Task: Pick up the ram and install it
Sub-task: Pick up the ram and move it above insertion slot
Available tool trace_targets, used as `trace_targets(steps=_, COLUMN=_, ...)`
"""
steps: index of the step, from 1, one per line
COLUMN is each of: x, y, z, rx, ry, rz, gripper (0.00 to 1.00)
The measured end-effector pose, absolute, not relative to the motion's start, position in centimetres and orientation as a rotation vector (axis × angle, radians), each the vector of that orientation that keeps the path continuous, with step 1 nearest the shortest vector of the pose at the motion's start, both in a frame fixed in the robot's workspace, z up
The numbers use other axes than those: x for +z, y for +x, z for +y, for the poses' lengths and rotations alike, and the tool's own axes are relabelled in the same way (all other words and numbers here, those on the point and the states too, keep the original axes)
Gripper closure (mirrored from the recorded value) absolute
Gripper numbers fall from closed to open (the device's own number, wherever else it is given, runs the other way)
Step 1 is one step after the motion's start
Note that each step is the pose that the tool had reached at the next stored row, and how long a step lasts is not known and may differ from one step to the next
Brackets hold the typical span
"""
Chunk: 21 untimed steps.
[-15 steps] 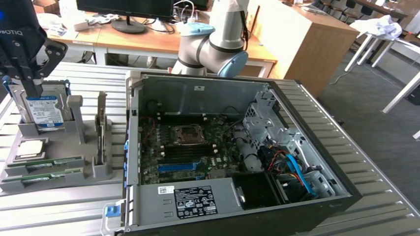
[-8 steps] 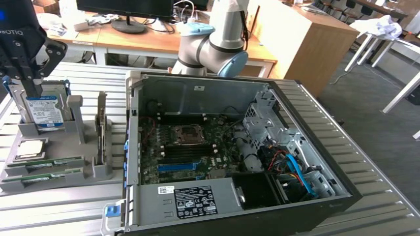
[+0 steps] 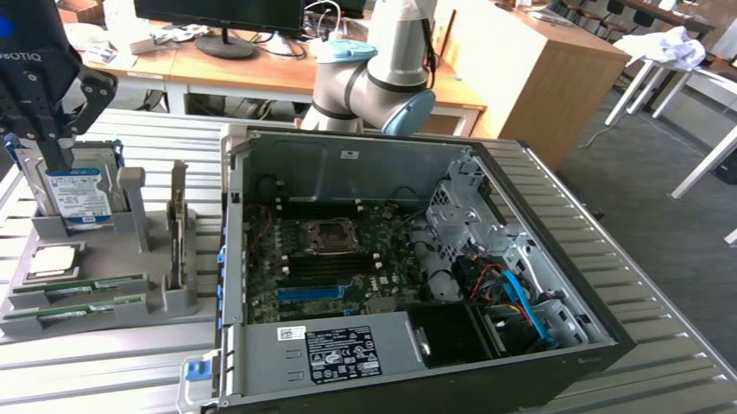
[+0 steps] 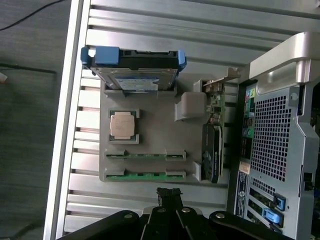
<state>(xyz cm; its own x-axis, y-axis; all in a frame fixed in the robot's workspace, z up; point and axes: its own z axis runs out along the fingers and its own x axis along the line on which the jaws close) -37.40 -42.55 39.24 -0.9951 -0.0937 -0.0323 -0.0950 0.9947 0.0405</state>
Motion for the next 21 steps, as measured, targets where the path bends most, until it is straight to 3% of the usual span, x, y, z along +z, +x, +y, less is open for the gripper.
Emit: trace_targets(steps=21, x=39.24, y=-37.42, z=-42.55, rx=0.062, ry=-0.263, rz=3.101, gripper=0.90)
